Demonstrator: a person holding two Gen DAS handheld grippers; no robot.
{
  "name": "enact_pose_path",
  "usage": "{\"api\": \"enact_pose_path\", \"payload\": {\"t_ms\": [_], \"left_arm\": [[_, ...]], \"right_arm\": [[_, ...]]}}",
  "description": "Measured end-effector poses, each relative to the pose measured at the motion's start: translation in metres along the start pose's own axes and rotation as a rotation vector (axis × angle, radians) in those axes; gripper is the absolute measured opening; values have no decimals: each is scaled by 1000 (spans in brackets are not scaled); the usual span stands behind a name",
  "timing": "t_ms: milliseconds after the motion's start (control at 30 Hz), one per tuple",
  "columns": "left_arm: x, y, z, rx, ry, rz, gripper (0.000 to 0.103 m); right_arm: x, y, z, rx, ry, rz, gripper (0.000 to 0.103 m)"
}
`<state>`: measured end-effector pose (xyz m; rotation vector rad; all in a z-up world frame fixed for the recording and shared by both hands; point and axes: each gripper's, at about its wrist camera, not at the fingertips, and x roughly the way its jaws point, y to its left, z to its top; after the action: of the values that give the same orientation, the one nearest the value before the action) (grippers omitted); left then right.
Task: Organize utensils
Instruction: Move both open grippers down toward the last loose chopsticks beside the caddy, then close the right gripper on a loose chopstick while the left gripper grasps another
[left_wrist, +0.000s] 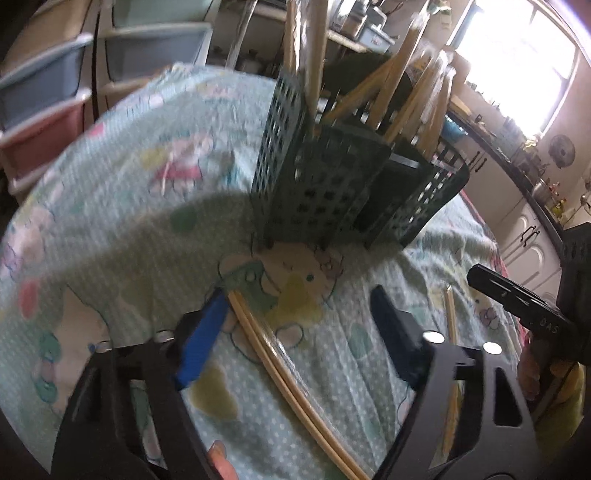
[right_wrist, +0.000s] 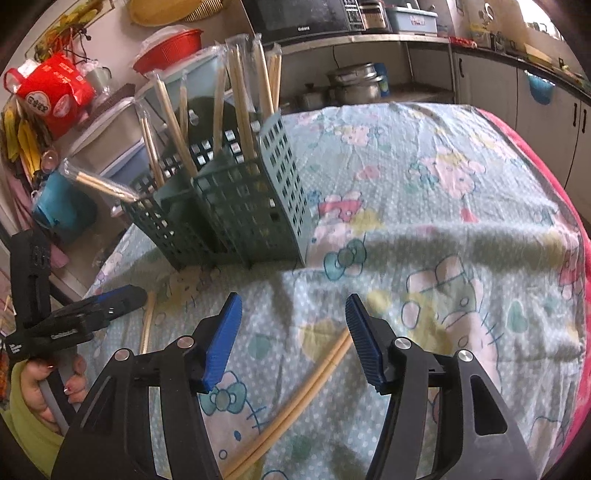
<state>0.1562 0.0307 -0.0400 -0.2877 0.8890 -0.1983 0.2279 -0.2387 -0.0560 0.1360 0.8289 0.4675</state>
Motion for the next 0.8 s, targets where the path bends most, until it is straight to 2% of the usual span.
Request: {"api": "enact_pose_path", "payload": {"t_ms": [67, 167, 467, 600, 667, 733, 800], "left_arm": [[6, 2, -4, -18, 27, 1, 54], [14, 5, -8, -38, 55, 18, 51], [24, 15, -1, -85, 63, 26, 51], [29, 15, 6, -83, 58, 40, 51], [34, 12, 10, -59, 46, 64, 50], [37, 10, 10, -22, 32, 106, 44], [39, 8, 12, -4, 25, 135, 35]], "right_arm": [[3, -2, -2, 6, 11, -6, 56], [6, -5, -5, 17, 29, -12, 56], [23, -19, -8, 71, 91, -48, 54], [35, -28, -9, 110, 131, -56, 45], [37, -28, -9, 114, 131, -63, 43], [39, -28, -8, 109, 129, -91, 29], [39, -32, -8, 110, 121, -121, 19]]}}
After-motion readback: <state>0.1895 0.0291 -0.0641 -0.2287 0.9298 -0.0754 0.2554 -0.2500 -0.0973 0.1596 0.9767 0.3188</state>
